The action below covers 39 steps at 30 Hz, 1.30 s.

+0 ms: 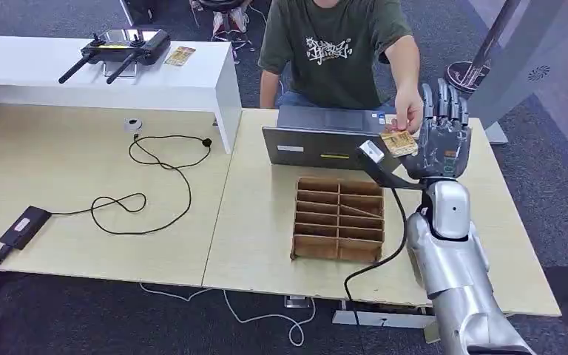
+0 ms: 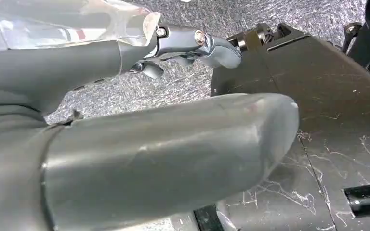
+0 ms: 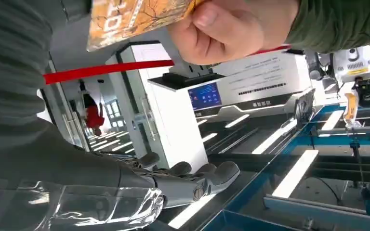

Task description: Pass the card to the sensor for recognition and then transmit it.

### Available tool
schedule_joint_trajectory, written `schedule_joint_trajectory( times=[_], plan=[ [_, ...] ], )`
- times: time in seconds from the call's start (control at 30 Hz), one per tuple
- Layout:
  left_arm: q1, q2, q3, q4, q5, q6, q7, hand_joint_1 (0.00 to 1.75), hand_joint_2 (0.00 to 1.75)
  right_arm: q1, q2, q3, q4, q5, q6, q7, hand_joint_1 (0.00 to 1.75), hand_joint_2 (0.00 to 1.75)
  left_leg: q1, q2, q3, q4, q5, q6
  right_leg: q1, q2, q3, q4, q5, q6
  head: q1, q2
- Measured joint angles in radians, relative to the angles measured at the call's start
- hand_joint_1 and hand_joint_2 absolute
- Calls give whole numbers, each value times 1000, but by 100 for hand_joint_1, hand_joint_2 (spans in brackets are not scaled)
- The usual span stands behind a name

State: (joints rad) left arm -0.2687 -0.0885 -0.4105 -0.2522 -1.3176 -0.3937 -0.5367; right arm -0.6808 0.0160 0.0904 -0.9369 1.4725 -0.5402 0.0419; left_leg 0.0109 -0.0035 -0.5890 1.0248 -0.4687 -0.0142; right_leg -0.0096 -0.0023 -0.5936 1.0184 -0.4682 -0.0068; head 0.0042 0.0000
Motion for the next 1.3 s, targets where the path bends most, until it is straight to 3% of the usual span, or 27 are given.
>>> schedule_joint_trajectory(
  times=[1.3],
  plan=[
    [16,9,-1,0,28,31,10,0,0,-34,-16,19,71,-57,-78,-19,0,175,0,0,0,0,0,0,0,0,0,0,0,0,0,0]
  ],
)
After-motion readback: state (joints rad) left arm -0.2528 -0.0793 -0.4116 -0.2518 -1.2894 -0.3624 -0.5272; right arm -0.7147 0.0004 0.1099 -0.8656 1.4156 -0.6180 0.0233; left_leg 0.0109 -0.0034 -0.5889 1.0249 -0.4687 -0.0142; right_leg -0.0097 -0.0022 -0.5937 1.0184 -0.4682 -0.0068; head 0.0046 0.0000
